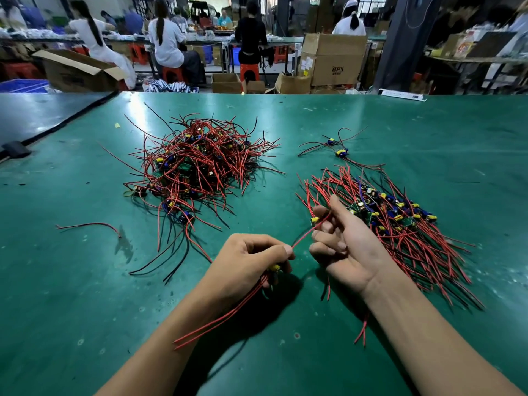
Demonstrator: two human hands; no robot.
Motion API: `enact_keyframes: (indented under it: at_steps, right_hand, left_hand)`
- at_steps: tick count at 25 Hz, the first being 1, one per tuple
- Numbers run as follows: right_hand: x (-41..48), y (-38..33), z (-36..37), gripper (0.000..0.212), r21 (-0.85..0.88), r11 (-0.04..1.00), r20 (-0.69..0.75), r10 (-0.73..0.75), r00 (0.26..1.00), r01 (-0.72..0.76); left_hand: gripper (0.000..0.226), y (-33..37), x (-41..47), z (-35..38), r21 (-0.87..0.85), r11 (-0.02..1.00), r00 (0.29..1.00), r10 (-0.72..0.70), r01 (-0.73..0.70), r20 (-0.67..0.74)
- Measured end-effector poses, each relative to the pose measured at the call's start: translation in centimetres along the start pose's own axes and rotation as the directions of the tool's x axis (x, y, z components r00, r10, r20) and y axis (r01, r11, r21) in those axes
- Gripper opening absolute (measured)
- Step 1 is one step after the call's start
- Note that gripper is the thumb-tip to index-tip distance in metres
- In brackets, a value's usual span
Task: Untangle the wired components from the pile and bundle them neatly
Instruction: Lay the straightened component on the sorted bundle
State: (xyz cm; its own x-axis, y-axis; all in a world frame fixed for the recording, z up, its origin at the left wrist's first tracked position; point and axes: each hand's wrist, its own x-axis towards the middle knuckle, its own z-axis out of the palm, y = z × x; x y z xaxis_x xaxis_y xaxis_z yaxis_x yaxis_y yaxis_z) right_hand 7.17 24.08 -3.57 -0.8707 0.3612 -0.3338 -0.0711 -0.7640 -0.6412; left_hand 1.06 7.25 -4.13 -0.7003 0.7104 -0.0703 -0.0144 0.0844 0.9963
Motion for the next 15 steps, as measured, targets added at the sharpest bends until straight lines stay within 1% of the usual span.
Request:
enact_keyframes:
  at_steps: [1, 2, 3, 4, 5, 6, 8, 9, 10, 11, 12, 13, 14, 15]
  right_hand:
    - [0.0, 0.5, 0.1, 0.041, -0.14, 0.987, -0.03, -0.081, 0.996, 0.076]
    - [-0.1, 1.2, 0.2, 0.04, -0.302, 0.941, -0.039, -0.173, 0.984, 0.153]
    - [-0.3, 2.0, 0.3, 0.036, -0.464, 0.856, -0.014, -0.266, 0.964, 0.229]
    - [-0.5, 2.9, 0.4, 0.031, -0.604, 0.741, 0.042, -0.34, 0.94, 0.295]
    - [-0.7, 3.8, 0.5, 0.028, -0.714, 0.603, 0.12, -0.395, 0.911, 0.356]
    - [-0.8, 4.6, 0.6, 0.028, -0.789, 0.453, 0.208, -0.44, 0.874, 0.415]
    - [-0.7, 5.8, 0.5, 0.032, -0.854, 0.144, 0.371, -0.505, 0.779, 0.5]
    - [-0.7, 6.0, 0.5, 0.034, -0.851, 0.024, 0.432, -0.538, 0.724, 0.525]
    - [-0.7, 6.0, 0.5, 0.032, -0.838, -0.054, 0.472, -0.571, 0.672, 0.542]
    - [-0.7, 5.8, 0.5, 0.029, -0.829, -0.099, 0.492, -0.599, 0.632, 0.551]
    - [-0.7, 5.4, 0.4, 0.027, -0.829, -0.118, 0.492, -0.619, 0.612, 0.547]
    - [-0.7, 4.9, 0.2, 0.026, -0.841, -0.116, 0.471, -0.636, 0.611, 0.528]
    - [-0.6, 4.2, 0.0, 0.027, -0.868, -0.108, 0.429, -0.656, 0.621, 0.485]
    - [-0.5, 3.4, -0.3, 0.031, -0.906, -0.118, 0.371, -0.68, 0.633, 0.406]
  left_hand:
    - [0.016, -0.1, 0.1, -0.1, -0.005, 1.0, 0.995, -0.001, 0.0, -0.098]
    - [0.017, -0.2, 0.4, -0.2, -0.024, 1.0, 0.979, 0.0, -0.005, -0.203]
    - [0.017, -0.2, 0.6, -0.3, -0.063, 0.998, 0.955, -0.008, -0.011, -0.297]
    - [0.017, -0.2, 0.9, -0.4, -0.122, 0.992, 0.931, -0.03, -0.015, -0.363]
    - [0.018, -0.1, 1.0, -0.4, -0.201, 0.98, 0.918, -0.069, -0.011, -0.389]
    - [0.02, 0.0, 1.1, -0.3, -0.294, 0.956, 0.92, -0.117, 0.002, -0.375]
    - [0.025, 0.2, 1.2, -0.3, -0.45, 0.891, 0.949, -0.187, 0.056, -0.252]
    - [0.027, 0.3, 1.2, -0.2, -0.479, 0.874, 0.964, -0.187, 0.075, -0.19]
    - [0.028, 0.2, 1.2, -0.1, -0.476, 0.876, 0.973, -0.169, 0.075, -0.157]
    - [0.028, 0.1, 1.2, -0.1, -0.421, 0.906, 0.978, -0.124, 0.041, -0.17]
    - [0.027, -0.1, 1.3, -0.2, -0.274, 0.961, 0.972, -0.034, -0.032, -0.232]
    - [0.024, -0.3, 1.4, -0.6, -0.044, 0.992, 0.938, 0.097, -0.119, -0.332]
    - [0.02, -0.5, 1.4, -1.2, 0.201, 0.964, 0.866, 0.249, -0.176, -0.434]
    - [0.015, -0.7, 1.3, -2.1, 0.399, 0.901, 0.763, 0.379, -0.173, -0.524]
